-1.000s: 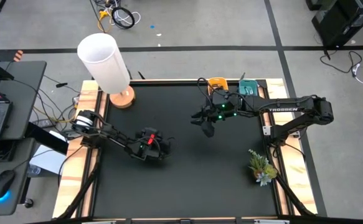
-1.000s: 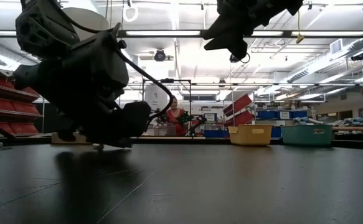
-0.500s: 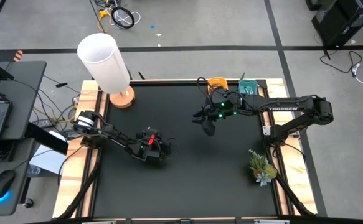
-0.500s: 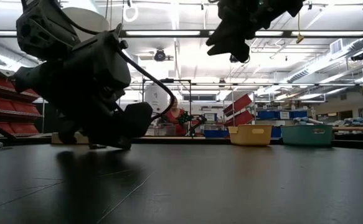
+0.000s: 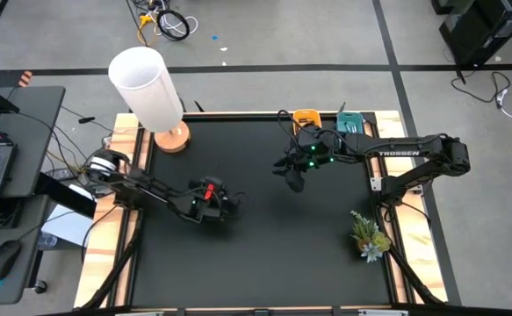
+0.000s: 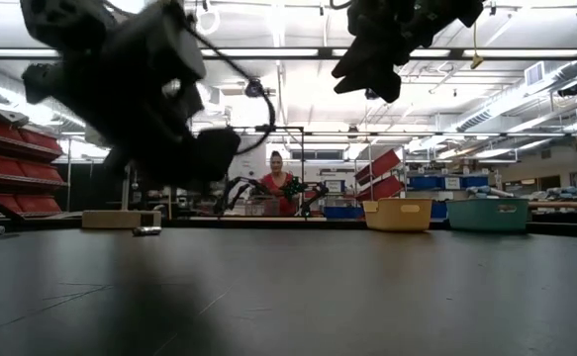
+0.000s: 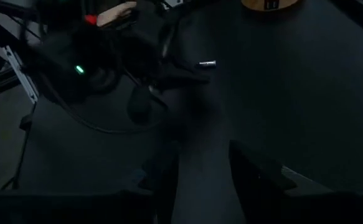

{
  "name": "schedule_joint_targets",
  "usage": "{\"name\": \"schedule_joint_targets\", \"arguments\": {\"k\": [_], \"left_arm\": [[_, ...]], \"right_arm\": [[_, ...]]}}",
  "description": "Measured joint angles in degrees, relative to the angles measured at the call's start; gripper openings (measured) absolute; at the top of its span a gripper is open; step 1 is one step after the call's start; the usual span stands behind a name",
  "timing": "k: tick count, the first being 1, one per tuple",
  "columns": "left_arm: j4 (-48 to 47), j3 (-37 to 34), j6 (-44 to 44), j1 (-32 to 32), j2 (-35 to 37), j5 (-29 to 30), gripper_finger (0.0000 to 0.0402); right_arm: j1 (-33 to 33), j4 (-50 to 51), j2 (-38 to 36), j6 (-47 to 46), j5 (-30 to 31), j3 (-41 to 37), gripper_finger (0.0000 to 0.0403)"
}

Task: Sort batteries
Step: Put the top silver battery into the blue bin

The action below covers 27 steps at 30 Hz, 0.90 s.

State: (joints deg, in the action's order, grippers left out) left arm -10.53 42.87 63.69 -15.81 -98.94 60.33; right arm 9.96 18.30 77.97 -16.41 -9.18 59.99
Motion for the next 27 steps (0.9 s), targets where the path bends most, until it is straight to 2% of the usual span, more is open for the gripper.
{"name": "schedule_joint_targets", "arguments": {"k": [8, 13, 16, 19, 23, 27], "left_arm": [[0.38, 0.02, -9.70, 0.43, 9.30, -0.27, 0.0001], [-1.62, 0.10, -14.93, 1.26, 16.06, -8.78, 0.0001], [-9.03, -0.01, -7.11, 3.39, 18.71, -14.68, 0.0011], [-14.22, -0.10, 0.38, 5.21, 18.84, -16.84, 0.0041], [-12.26, -0.08, -0.33, 7.96, 15.80, -18.30, 0.0112], [-10.07, -0.01, -0.19, 10.42, 12.29, -19.37, 0.0185]], "right_arm": [[0.00, 0.66, 0.00, -0.07, -1.81, 0.02, 0.0151], [0.02, 0.64, 0.54, 1.87, -3.22, 0.09, 0.0151], [-0.28, 0.46, 0.76, 2.30, -3.47, 0.07, 0.0151], [-0.97, -2.84, 0.74, 2.97, -2.41, 0.07, 0.0151], [-1.01, -7.54, 0.70, 1.67, -2.28, 0.07, 0.0151], [-1.13, -7.71, 0.70, 0.39, -2.18, 0.07, 0.0151]]}}
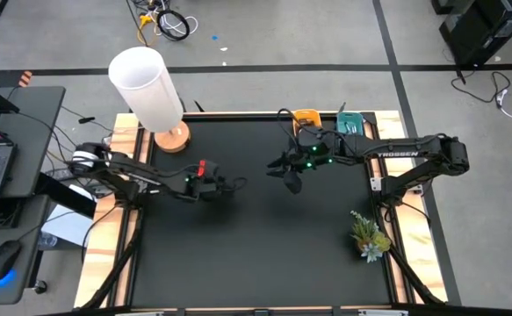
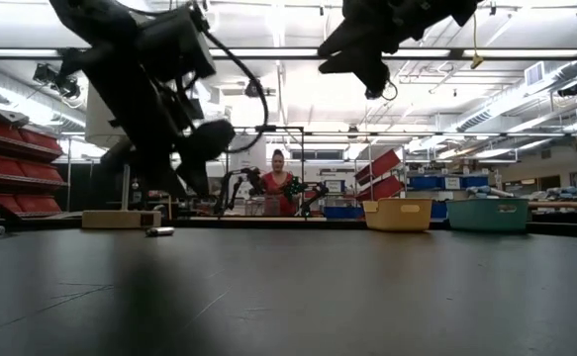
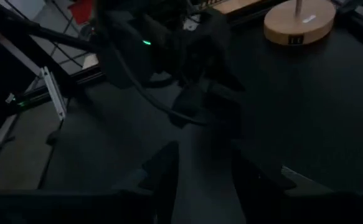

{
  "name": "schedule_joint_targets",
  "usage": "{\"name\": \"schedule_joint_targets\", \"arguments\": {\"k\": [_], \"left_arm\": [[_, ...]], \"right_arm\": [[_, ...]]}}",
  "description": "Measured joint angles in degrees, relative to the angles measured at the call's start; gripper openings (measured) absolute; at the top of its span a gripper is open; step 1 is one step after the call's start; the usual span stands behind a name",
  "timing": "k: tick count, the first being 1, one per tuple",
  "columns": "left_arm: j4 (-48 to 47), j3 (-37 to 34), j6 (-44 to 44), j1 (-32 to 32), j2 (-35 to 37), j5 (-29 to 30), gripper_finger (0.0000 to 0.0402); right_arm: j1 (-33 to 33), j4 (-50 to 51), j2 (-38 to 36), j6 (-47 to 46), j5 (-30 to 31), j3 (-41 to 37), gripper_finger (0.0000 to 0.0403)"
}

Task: Sort batteries
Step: Put the top silver battery into the blue bin

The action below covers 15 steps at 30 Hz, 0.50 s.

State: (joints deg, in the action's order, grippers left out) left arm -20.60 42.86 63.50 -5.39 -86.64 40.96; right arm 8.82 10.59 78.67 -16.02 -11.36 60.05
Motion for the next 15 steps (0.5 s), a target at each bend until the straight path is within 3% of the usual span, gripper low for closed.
{"name": "schedule_joint_targets", "arguments": {"k": [5, 11, 15], "left_arm": [[2.86, -0.04, -0.91, 0.82, -3.15, 3.13, 0.0203], [3.67, -0.35, -2.78, -0.17, -6.29, 8.21, 0.0158], [8.01, -3.68, 0.70, -3.19, -6.93, 14.05, 0.0126]], "right_arm": [[-1.58, 1.81, -0.02, -0.71, -0.01, 0.00, 0.0151], [-2.34, 2.50, -0.02, -0.54, 0.88, 0.00, 0.0151], [-1.84, 3.51, -0.02, -0.54, 0.98, 0.00, 0.0151]]}}
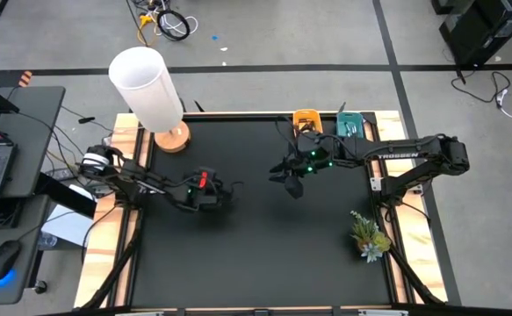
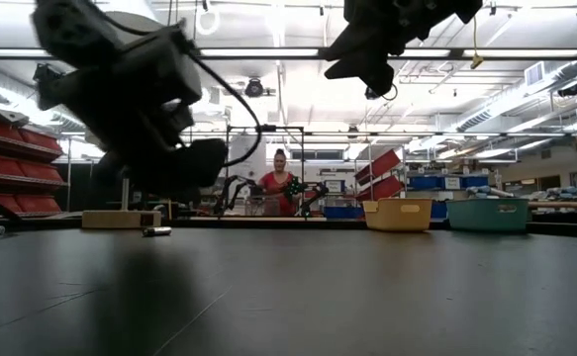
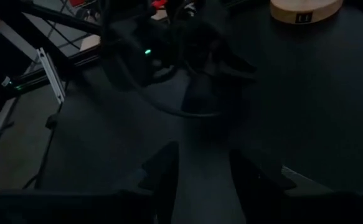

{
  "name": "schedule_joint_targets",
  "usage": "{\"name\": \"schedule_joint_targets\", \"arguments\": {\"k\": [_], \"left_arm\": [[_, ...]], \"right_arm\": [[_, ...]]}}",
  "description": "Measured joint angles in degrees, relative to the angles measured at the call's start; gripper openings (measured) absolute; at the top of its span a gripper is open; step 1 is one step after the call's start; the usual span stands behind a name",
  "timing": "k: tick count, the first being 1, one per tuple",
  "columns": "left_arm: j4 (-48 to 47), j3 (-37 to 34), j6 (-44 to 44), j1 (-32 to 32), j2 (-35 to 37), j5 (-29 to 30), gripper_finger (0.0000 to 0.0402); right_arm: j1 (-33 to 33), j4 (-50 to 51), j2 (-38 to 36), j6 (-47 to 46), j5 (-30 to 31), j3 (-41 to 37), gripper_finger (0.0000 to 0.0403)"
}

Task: Sort batteries
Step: Put the top silver battery into the blue bin

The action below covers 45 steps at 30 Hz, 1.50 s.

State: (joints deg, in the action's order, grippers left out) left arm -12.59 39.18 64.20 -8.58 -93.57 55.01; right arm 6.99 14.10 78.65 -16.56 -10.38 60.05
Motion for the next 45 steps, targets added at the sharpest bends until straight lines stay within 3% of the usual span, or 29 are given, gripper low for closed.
{"name": "schedule_joint_targets", "arguments": {"k": [6, 13, 19, 24, 29, 34, 45], "left_arm": [[2.98, -4.25, 0.82, -3.84, 0.03, 4.10, 0.0109], [12.30, -10.06, 0.70, -4.66, 0.00, 4.89, 0.0135], [21.33, -13.29, 0.85, -4.66, -5.00, 3.92, 0.0166], [24.64, -12.86, 0.92, -4.84, -11.12, 4.89, 0.0168], [24.93, -12.85, 3.78, -6.97, -12.67, 6.54, 0.0134], [24.98, -12.80, 3.48, -8.03, -12.71, 5.50, 0.0041], [25.95, -10.18, 3.50, -8.53, -13.15, 8.56, 0.0039]], "right_arm": [[0.73, 0.05, 0.00, 0.02, -0.10, 0.00, 0.0151], [1.33, 0.05, 0.00, 0.00, -1.12, 0.00, 0.0151], [2.08, 0.14, 0.00, -0.44, -1.65, 0.00, 0.0151], [2.13, 0.22, 0.00, -0.44, -1.73, -0.02, 0.0151], [2.35, 0.23, 0.00, -0.46, -1.92, -0.02, 0.0151], [3.48, 0.20, 0.00, -0.40, -2.83, -0.02, 0.0151], [5.62, 0.42, 0.00, -0.35, -4.29, -0.03, 0.0151]]}}
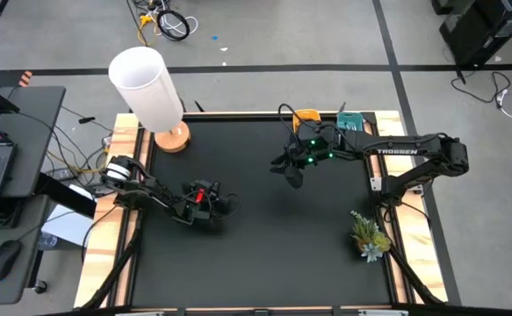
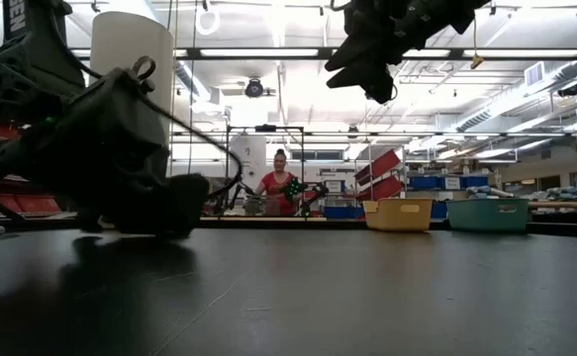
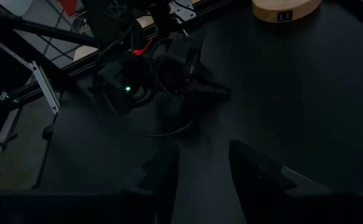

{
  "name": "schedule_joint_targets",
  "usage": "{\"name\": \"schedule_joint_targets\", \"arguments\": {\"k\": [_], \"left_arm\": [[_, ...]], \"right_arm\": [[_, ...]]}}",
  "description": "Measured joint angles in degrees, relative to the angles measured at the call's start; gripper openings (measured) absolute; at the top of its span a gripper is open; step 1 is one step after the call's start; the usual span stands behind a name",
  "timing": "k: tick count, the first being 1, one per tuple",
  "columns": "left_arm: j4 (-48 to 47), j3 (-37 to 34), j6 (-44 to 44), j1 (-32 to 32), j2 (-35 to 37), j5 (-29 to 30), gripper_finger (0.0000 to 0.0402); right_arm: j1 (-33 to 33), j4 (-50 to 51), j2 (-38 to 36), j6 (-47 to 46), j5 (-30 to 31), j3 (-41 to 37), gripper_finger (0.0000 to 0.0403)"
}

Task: Sort batteries
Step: Put the top silver battery into the blue bin

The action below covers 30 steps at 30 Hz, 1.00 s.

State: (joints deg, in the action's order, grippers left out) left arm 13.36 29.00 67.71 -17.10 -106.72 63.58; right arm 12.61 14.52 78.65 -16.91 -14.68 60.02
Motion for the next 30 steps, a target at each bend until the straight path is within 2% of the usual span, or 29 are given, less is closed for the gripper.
{"name": "schedule_joint_targets", "arguments": {"k": [3, 6, 12, 14, 17, 21, 26, 30], "left_arm": [[2.46, 1.78, -0.75, -0.09, 0.24, -1.26, 0.0039], [4.64, 3.79, -5.47, 0.35, 1.36, -3.12, 0.0039], [13.32, 5.05, -20.87, 4.16, 5.97, -7.02, 0.0039], [16.65, 5.08, -26.03, 6.04, 7.54, -10.14, 0.0039], [21.93, 5.09, -31.79, 9.79, 9.14, -17.09, 0.0039], [26.87, 6.33, -35.08, 15.67, 9.92, -30.82, 0.0039], [22.39, 12.91, -36.46, 22.54, 9.55, -44.44, 0.0039], [19.03, 18.43, -36.32, 28.60, 9.51, -58.66, 0.0039]], "right_arm": [[-0.12, -0.16, 0.00, 0.40, 0.02, -0.01, 0.0151], [0.24, -0.96, 0.00, 0.46, 0.01, -0.01, 0.0151], [0.80, 0.73, -0.02, 0.97, 0.17, -0.03, 0.0151], [0.41, 2.53, -0.02, 2.65, 0.48, -0.05, 0.0151], [0.14, 2.58, -0.06, 4.02, 0.74, -0.82, 0.0151], [0.16, 2.12, -1.06, 3.49, 3.12, -4.23, 0.0151], [0.16, 2.25, -6.08, 1.75, 7.57, -7.79, 0.0151], [0.57, 4.57, -9.51, -0.18, 8.05, -9.22, 0.0151]]}}
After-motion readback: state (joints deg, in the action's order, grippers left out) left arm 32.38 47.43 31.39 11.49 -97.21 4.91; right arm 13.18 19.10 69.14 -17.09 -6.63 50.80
